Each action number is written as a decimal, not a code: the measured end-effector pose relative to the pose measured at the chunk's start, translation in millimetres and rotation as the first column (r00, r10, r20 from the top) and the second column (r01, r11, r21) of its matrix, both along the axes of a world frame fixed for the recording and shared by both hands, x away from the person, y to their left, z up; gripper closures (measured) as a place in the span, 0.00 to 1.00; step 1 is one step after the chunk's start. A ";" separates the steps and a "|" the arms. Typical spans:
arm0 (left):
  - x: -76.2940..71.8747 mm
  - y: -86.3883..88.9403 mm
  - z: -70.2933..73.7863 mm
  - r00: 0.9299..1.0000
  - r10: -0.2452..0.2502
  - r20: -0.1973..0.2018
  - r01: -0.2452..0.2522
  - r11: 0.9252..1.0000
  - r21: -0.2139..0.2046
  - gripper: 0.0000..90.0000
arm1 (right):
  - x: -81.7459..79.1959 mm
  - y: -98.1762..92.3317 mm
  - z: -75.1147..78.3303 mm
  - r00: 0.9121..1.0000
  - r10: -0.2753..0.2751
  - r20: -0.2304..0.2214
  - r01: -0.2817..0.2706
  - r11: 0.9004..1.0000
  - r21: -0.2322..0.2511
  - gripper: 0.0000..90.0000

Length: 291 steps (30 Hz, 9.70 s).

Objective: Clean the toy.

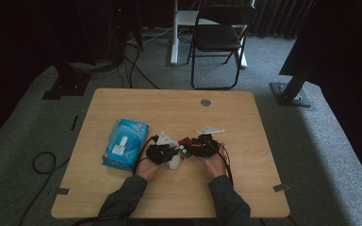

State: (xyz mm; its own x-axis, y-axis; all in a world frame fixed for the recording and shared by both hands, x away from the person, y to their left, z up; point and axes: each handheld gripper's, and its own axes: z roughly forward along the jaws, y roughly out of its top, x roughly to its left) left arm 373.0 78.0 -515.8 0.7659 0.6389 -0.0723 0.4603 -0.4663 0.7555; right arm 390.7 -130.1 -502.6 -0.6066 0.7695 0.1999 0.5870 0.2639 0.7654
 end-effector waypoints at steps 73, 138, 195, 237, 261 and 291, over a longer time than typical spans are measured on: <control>14.9 0.6 -19.0 0.994 0.101 -0.043 -0.099 0.994 0.043 0.93 | -4.3 -0.9 9.8 0.999 -0.022 0.028 0.024 0.996 -0.087 0.78; 23.5 -7.4 -0.8 0.995 0.101 0.002 -0.101 0.994 0.030 0.92 | 10.4 -37.0 5.1 0.966 -0.246 -0.081 0.254 0.962 0.102 0.63; 46.4 -18.2 -9.9 0.989 0.145 -0.021 -0.144 0.988 0.049 0.94 | 10.3 -22.4 2.3 0.989 -0.120 -0.086 0.126 0.989 0.076 0.76; 24.6 -15.0 12.4 0.994 0.106 0.021 -0.107 0.994 0.001 0.93 | 7.7 -19.7 2.4 0.988 -0.139 -0.069 0.143 0.988 0.064 0.76; 22.1 -20.0 -19.5 0.996 0.073 -0.043 -0.070 0.996 0.062 0.93 | 7.3 -18.4 2.9 0.988 -0.143 -0.056 0.146 0.988 0.053 0.77; 8.5 19.0 1.5 0.983 0.183 0.025 -0.183 0.983 0.007 0.93 | 6.8 -28.6 9.4 0.976 -0.217 -0.011 0.217 0.973 0.072 0.68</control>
State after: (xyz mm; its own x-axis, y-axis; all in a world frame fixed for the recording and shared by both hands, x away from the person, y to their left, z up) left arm 381.5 97.0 -514.3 0.6374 0.7690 -0.0488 0.5202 -0.3827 0.7635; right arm 397.5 -158.8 -493.2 -0.4261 0.8660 0.2617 0.6264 0.0737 0.7760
